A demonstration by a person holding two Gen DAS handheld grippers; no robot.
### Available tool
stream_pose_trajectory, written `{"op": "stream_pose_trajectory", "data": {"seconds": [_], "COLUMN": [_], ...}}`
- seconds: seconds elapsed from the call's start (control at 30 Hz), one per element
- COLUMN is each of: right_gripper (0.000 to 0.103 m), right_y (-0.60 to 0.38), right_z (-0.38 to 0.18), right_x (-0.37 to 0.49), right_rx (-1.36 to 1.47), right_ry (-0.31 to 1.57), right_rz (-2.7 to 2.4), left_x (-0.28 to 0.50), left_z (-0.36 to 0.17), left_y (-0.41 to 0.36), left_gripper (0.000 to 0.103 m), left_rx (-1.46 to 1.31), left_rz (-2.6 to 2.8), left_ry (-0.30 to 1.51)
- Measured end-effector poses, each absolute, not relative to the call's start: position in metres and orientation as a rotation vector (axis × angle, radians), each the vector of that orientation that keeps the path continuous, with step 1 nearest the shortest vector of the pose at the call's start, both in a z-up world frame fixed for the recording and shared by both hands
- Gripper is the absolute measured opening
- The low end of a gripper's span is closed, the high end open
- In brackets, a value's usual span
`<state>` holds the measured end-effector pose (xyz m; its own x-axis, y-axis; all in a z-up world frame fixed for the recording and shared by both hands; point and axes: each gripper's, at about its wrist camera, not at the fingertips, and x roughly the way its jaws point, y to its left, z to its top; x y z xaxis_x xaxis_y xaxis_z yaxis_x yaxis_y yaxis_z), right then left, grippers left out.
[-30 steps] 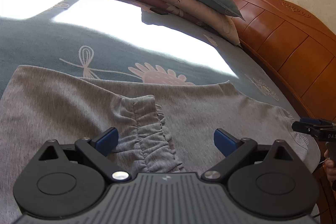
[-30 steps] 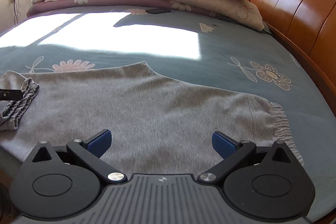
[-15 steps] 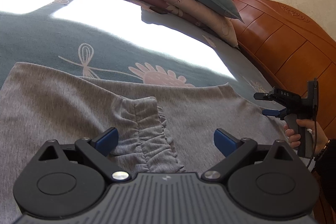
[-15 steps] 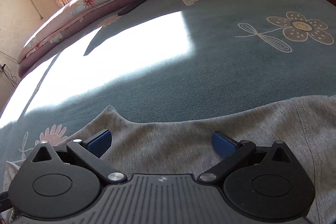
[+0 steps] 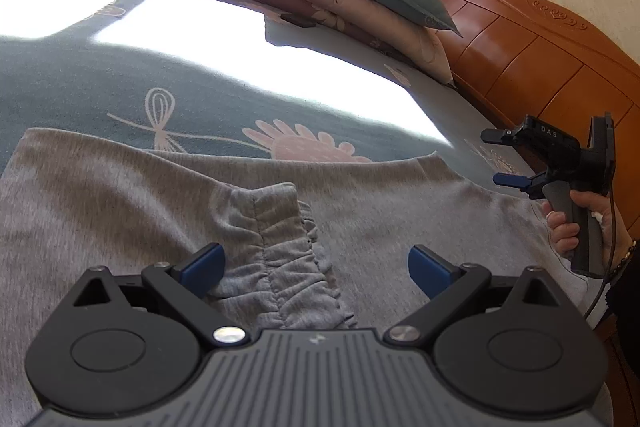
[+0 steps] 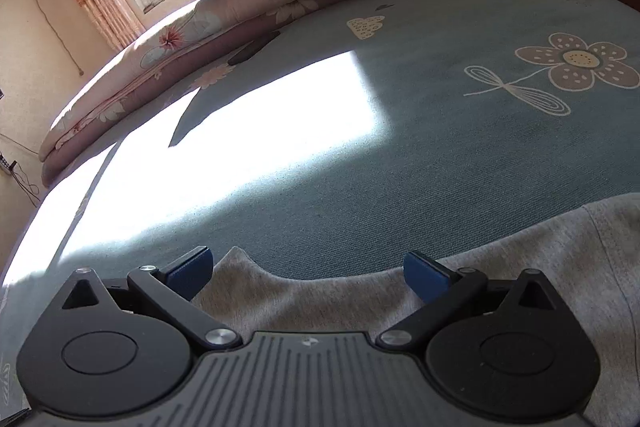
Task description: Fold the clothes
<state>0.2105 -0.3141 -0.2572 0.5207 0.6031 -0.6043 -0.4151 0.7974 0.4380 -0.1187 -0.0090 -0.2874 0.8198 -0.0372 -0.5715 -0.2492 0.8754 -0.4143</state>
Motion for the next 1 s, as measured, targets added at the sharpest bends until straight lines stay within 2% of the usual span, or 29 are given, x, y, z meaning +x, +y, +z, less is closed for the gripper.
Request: {"op": "stream_pose_trajectory", "data": {"seconds": [0.17, 0.4, 0.57, 0.73, 1.0], "right_gripper": [0.103, 0.103, 0.103, 0.103, 0.103], "right_y": [-0.279, -0.23, -0.228, -0.229, -0.225], "right_z": [-0.247, -0.266, -0.274, -0.249, -0.273], "right_x": [0.205, 0.215, 0.217, 0.227, 0.26], "right_rx": [0.321, 0.349, 0.307, 0.168, 0.155], "right_ry": [0.866, 0.962, 0.992, 0.894, 1.046], "right_rz": [0.834, 0.885, 0.874, 0.859, 0.939], "left_x": [-0.119, -0.118, -0.12, -0.121, -0.12], "left_z": [-0.288, -0.288, -0.289, -0.29, -0.292], "left_y": [-0.009, -0.007, -0.003, 0.002, 0.007], "left_gripper": [0.098, 0.098, 0.099, 0.099, 0.1], "left_rx": [-0.496, -0.499, -0.515, -0.545, -0.56], "left_rz": [0.116, 0.11, 0.096, 0.076, 0.063], "left_ry": [0.603, 0.603, 0.597, 0.593, 0.586]}}
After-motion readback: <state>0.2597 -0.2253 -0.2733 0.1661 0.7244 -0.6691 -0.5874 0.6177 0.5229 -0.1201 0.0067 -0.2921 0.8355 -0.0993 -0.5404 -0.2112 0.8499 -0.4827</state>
